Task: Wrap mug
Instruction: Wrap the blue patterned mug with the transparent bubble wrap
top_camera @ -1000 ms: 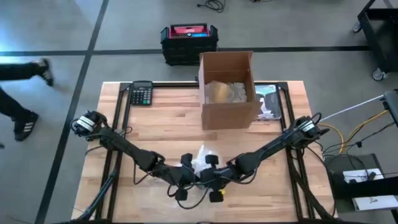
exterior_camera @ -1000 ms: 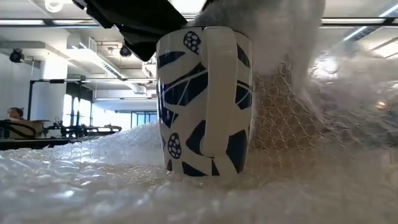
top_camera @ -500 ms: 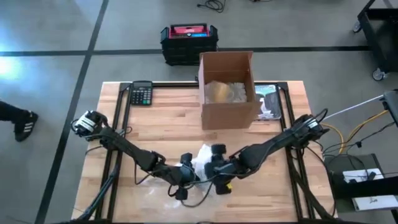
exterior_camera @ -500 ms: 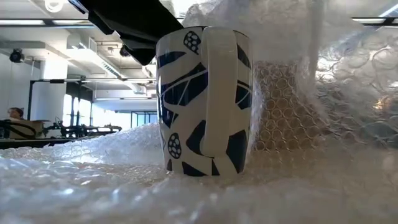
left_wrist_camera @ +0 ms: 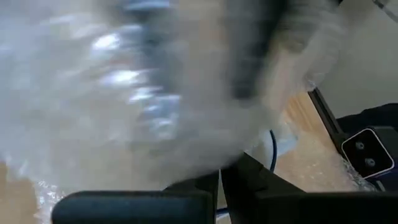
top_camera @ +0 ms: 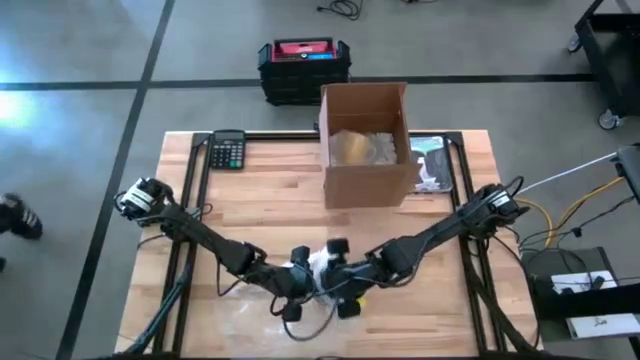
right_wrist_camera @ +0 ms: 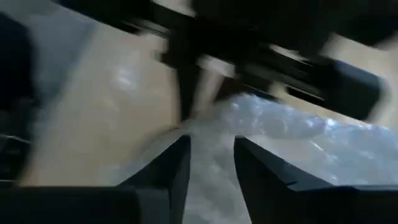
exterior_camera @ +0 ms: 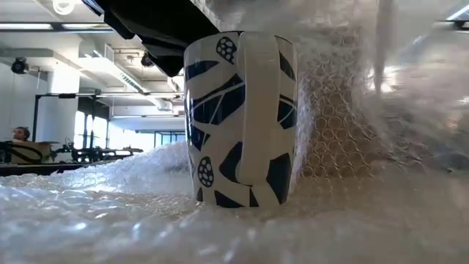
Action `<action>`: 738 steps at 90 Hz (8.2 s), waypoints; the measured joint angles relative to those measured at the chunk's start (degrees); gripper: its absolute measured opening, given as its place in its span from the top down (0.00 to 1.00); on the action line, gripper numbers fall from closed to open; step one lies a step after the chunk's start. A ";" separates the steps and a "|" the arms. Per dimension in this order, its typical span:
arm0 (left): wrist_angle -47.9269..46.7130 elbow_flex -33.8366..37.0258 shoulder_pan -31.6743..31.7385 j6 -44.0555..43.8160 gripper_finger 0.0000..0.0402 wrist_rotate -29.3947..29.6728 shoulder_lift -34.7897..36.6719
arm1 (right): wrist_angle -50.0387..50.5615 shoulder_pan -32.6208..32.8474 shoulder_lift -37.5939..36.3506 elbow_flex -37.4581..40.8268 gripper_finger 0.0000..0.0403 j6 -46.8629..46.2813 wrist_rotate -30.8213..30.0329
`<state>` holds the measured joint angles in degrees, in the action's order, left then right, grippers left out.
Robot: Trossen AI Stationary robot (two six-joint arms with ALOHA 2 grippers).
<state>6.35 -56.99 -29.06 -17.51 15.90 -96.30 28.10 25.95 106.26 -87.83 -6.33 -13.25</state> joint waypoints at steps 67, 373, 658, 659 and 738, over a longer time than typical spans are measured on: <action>-1.15 0.02 -1.00 -2.47 1.00 3.87 6.48 | -4.26 -0.47 3.69 5.28 0.99 -2.76 4.76; -0.13 -1.51 -0.37 -8.40 1.00 1.71 -2.40 | 3.89 1.29 7.85 0.00 0.99 -1.59 -0.17; -7.14 -4.30 -0.20 -2.72 1.00 3.66 -2.53 | 19.83 0.18 12.60 -12.92 0.99 -4.62 4.42; -7.45 -4.31 -0.17 -2.74 1.00 3.70 -2.37 | 19.92 0.20 12.90 -12.92 0.99 -4.67 4.27; -39.08 1.34 -24.90 -48.54 0.88 -8.55 7.03 | 17.83 -1.22 15.45 -12.94 0.99 -6.75 2.82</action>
<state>-32.73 -55.66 -53.96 -66.05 7.35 -89.27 45.94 24.73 121.71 -100.77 -13.08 -10.44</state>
